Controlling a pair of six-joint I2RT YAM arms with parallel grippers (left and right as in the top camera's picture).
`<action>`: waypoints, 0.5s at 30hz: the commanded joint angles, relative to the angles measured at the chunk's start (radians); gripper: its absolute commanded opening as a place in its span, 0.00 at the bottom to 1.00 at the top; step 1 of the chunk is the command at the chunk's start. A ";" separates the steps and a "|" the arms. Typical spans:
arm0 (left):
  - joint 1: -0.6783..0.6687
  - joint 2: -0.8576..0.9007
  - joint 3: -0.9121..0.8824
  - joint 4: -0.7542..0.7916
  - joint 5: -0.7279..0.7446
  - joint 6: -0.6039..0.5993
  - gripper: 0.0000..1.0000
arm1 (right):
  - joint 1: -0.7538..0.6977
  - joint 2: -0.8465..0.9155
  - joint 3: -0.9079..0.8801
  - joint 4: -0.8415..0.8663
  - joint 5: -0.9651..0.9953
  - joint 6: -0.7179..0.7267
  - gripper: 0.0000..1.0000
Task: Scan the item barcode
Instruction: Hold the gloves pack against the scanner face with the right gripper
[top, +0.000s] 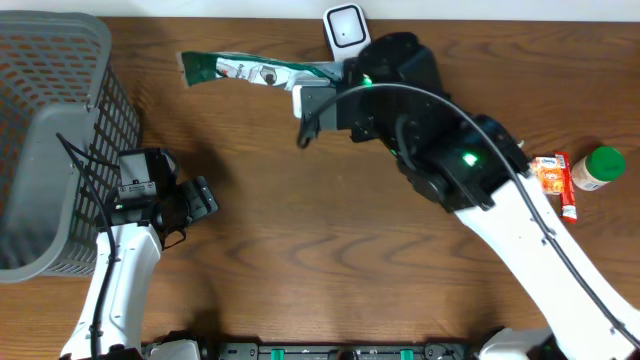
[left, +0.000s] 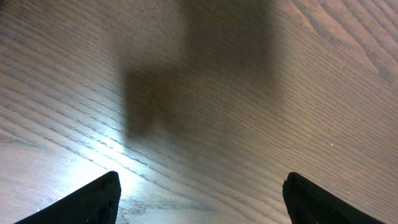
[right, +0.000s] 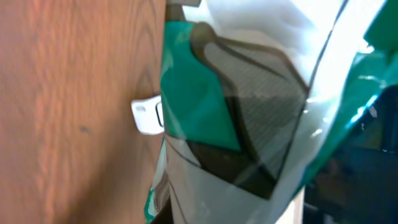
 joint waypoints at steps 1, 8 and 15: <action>0.007 0.002 0.002 -0.001 -0.013 0.008 0.85 | 0.024 0.119 0.076 0.001 0.136 -0.100 0.01; 0.007 0.002 0.002 -0.001 -0.013 0.008 0.85 | 0.031 0.385 0.107 0.110 0.246 -0.281 0.01; 0.007 0.002 0.002 -0.001 -0.013 0.008 0.85 | -0.014 0.684 0.107 0.769 0.327 -0.566 0.01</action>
